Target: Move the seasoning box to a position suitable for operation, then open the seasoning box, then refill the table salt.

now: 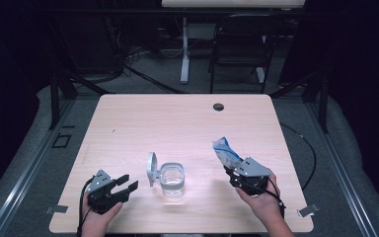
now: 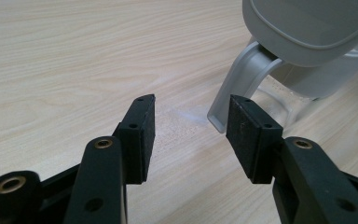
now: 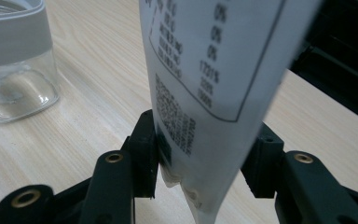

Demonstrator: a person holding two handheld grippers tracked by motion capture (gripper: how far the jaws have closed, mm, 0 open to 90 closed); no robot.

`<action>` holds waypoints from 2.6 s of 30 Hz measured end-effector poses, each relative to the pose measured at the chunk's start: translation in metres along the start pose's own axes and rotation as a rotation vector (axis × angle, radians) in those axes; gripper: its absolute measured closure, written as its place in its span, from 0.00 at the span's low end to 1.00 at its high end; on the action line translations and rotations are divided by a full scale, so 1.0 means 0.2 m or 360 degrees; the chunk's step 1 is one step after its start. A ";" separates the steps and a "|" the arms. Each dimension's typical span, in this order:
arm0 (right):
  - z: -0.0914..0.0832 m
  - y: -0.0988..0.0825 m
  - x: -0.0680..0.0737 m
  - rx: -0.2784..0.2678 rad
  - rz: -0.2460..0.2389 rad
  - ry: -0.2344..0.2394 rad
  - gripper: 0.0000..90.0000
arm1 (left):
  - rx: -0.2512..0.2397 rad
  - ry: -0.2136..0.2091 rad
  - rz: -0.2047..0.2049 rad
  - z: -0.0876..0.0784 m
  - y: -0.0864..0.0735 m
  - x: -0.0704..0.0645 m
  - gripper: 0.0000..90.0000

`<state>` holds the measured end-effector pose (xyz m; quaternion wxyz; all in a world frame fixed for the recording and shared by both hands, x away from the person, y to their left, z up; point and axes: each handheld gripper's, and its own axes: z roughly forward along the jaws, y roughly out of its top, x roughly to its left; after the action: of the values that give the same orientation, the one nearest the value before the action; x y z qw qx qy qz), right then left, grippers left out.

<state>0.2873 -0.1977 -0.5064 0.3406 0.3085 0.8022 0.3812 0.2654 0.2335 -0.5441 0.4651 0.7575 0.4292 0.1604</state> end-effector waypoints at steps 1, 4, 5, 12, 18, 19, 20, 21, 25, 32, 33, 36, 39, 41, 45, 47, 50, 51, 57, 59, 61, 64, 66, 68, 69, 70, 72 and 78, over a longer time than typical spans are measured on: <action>0.00 0.01 0.00 -0.0002 -0.0016 -0.0007 0.60 | 0.0002 0.0001 0.0000 0.00 0.00 0.00 0.59; 0.01 0.02 0.01 -0.0004 -0.0034 -0.0001 0.60 | 0.0001 0.0005 -0.0003 -0.01 0.00 0.00 0.59; 0.01 0.03 0.01 0.0003 -0.0045 -0.0006 0.60 | -0.0003 0.0002 -0.0006 -0.01 0.00 0.01 0.59; 0.01 0.05 0.03 0.0013 -0.0114 -0.0025 0.60 | -0.0017 0.0011 -0.0021 -0.02 0.00 0.01 0.59; 0.01 0.07 0.05 0.0043 -0.0209 -0.0060 0.60 | -0.0005 0.0012 -0.0013 -0.02 0.00 0.01 0.59; 0.01 0.07 0.05 0.0048 -0.0229 -0.0067 0.60 | -0.0006 0.0012 -0.0013 -0.02 0.00 0.01 0.59; 0.02 0.07 0.06 0.0048 -0.0245 -0.0075 0.60 | -0.0006 0.0013 -0.0013 -0.02 0.00 0.01 0.59; 0.02 0.08 0.06 0.0048 -0.0258 -0.0081 0.60 | -0.0007 0.0013 -0.0019 -0.02 0.00 0.01 0.59; 0.02 0.09 0.08 0.0077 -0.0340 -0.0110 0.60 | -0.0010 0.0009 -0.0008 -0.02 0.00 0.00 0.59; 0.03 0.09 0.11 0.0094 -0.0411 -0.0116 0.60 | -0.0002 0.0014 -0.0005 -0.05 0.00 -0.03 0.59; 0.03 0.09 0.11 0.0092 -0.0415 -0.0114 0.60 | -0.0016 0.0011 -0.0007 -0.06 0.00 -0.03 0.59; 0.03 0.10 0.13 0.0079 -0.0420 -0.0108 0.60 | -0.0028 0.0018 -0.0014 -0.08 0.00 -0.04 0.59; 0.04 0.11 0.14 0.0080 -0.0420 -0.0107 0.60 | -0.0027 0.0034 -0.0011 -0.11 0.01 -0.04 0.59; 0.04 0.11 0.14 0.0079 -0.0427 -0.0108 0.60 | -0.0042 0.0041 -0.0014 -0.12 0.00 -0.05 0.59; 0.04 0.12 0.15 0.0069 -0.0433 -0.0102 0.60 | -0.0037 0.0047 -0.0006 -0.14 0.00 -0.05 0.59; 0.04 0.12 0.16 0.0076 -0.0433 -0.0103 0.60 | -0.0035 0.0048 -0.0010 -0.15 0.01 -0.04 0.59; 0.05 0.12 0.17 0.0084 -0.0451 -0.0103 0.60 | -0.0044 0.0051 -0.0004 -0.16 0.01 -0.04 0.59; 0.05 0.12 0.17 0.0084 -0.0457 -0.0100 0.60 | -0.0039 0.0050 -0.0003 -0.16 0.01 -0.04 0.59; 0.06 0.12 0.17 0.0085 -0.0470 -0.0103 0.60 | -0.0028 0.0048 -0.0006 -0.15 -0.01 -0.04 0.59; 0.06 0.12 0.17 0.0093 -0.0470 -0.0098 0.60 | -0.0025 0.0048 -0.0014 -0.16 -0.01 -0.04 0.59; 0.07 0.12 0.17 0.0099 -0.0477 -0.0103 0.60 | -0.0027 0.0051 -0.0009 -0.16 0.00 -0.04 0.59; 0.07 0.12 0.17 0.0100 -0.0489 -0.0106 0.60 | -0.0042 0.0048 -0.0010 -0.15 0.00 -0.04 0.59; 0.07 0.12 0.17 0.0109 -0.0509 -0.0111 0.60 | -0.0030 0.0046 -0.0004 -0.15 0.00 -0.04 0.59; 0.07 0.12 0.17 0.0113 -0.0527 -0.0117 0.60 | -0.0032 0.0042 -0.0004 -0.15 0.00 -0.04 0.59; 0.07 0.12 0.18 0.0114 -0.0539 -0.0109 0.60 | -0.0026 0.0046 0.0001 -0.15 0.00 -0.04 0.59; 0.08 0.12 0.18 0.0108 -0.0538 -0.0116 0.60 | -0.0026 0.0046 0.0001 -0.15 0.00 -0.04 0.59; 0.08 0.13 0.18 0.0141 -0.0574 -0.0121 0.60 | -0.0021 0.0045 -0.0001 -0.15 0.01 -0.03 0.59; 0.09 0.14 0.19 0.0152 -0.0610 -0.0127 0.60 | -0.0025 0.0052 -0.0016 -0.15 0.01 -0.02 0.59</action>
<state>0.2865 -0.1469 -0.5044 0.4235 0.1808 0.8493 0.2582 0.2439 0.2475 -0.5263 0.4647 0.7490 0.4392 0.1738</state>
